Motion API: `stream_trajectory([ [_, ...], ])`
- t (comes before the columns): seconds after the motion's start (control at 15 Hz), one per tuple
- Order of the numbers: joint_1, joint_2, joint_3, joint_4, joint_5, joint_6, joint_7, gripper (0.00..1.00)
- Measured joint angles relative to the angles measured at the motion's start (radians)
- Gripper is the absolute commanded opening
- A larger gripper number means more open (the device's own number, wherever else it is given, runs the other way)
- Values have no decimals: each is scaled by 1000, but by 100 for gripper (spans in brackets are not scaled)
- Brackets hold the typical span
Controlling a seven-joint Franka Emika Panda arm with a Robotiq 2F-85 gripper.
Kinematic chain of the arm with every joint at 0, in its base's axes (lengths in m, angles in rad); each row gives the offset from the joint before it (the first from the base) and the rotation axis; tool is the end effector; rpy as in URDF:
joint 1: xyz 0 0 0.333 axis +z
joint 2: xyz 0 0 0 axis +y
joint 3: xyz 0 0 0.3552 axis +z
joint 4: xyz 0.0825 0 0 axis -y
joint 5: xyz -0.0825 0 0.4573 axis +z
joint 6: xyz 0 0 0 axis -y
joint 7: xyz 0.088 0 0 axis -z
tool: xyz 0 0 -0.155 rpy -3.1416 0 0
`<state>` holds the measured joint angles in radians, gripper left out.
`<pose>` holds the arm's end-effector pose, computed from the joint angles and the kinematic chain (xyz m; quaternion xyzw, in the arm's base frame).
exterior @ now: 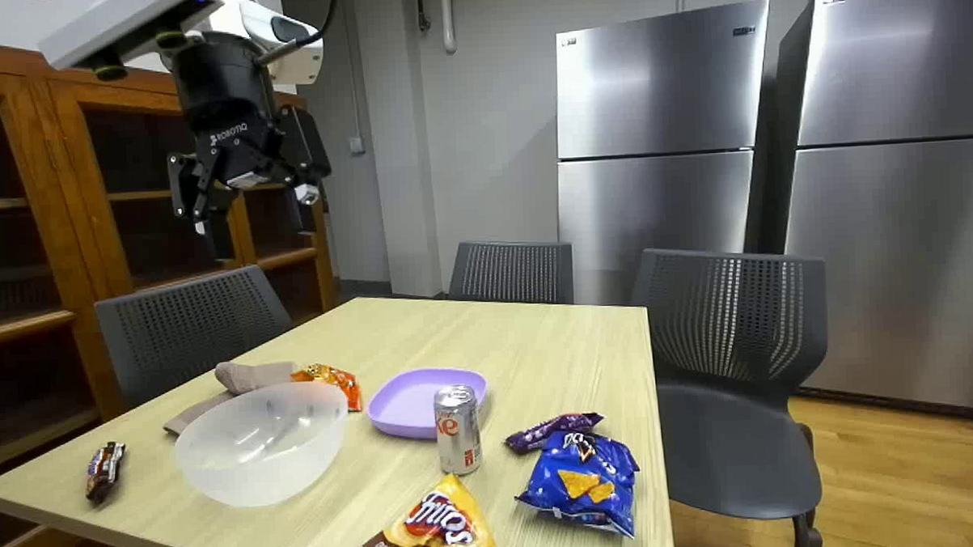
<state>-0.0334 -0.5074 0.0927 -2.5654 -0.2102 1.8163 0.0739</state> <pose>0.3927 -0.0064 0.3738 0.9850 0.0220 -0.1141 0.1273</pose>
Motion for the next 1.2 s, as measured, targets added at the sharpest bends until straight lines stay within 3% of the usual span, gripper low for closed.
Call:
stream_trajectory([
  [0.67,6,3,-14,0,4,3,0,100],
  [1.2,-45,5,-164,-66,14,164,0,100],
])
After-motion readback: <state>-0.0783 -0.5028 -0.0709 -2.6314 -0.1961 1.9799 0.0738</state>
